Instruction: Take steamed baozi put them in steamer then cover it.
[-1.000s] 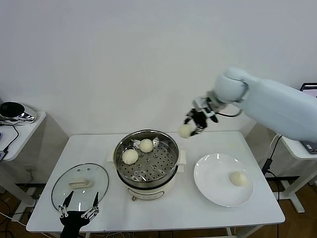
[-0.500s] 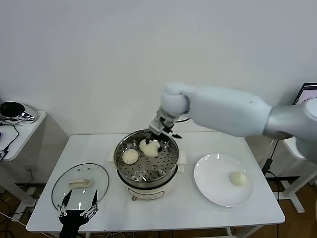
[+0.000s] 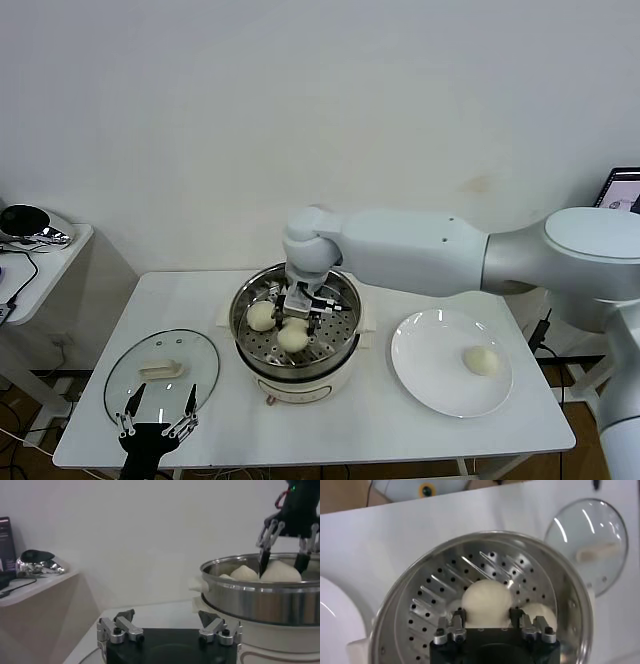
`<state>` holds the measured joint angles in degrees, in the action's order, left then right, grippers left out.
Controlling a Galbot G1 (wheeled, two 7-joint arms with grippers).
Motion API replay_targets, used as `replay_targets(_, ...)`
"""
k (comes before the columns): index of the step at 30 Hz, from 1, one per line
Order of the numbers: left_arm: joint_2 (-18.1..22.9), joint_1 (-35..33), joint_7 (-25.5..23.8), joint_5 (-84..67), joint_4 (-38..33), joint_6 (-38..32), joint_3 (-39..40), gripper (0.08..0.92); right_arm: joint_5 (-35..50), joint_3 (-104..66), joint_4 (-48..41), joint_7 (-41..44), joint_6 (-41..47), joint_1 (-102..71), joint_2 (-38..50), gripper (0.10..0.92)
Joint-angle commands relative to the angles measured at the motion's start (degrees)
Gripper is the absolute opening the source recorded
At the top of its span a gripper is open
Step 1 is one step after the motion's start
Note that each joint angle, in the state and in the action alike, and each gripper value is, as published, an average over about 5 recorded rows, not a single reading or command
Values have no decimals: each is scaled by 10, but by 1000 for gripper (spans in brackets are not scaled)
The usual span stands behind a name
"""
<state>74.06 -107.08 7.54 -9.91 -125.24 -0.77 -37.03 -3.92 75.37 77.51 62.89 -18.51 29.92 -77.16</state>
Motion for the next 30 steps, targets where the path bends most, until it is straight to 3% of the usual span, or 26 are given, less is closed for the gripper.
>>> replay_targets(1,1,1,0,0,1,-1,2,823,-27,8,0,-5,-33,-14,-15,578)
replay_targets(4,1,1,0,1,0,-1,2,823,-26,8,0,-11,-34,-14,-12,605)
replay_targets(12,-2,2,0,0,-3,0,1,823,1,-24,28,-12,-22,39,36,800)
replay_targets(16,-2,3,-1,0,-3,0,3,823,38,-32,54,5,18,78,98,821)
replay_targets(22,-8,6,-2,1,-3,1,6,823,138,-8,126,25,159,120,247,823)
replay_targets(30,-15,10,-4,3,-3,3,13,823,89,-8,189,20,278,84,454,823)
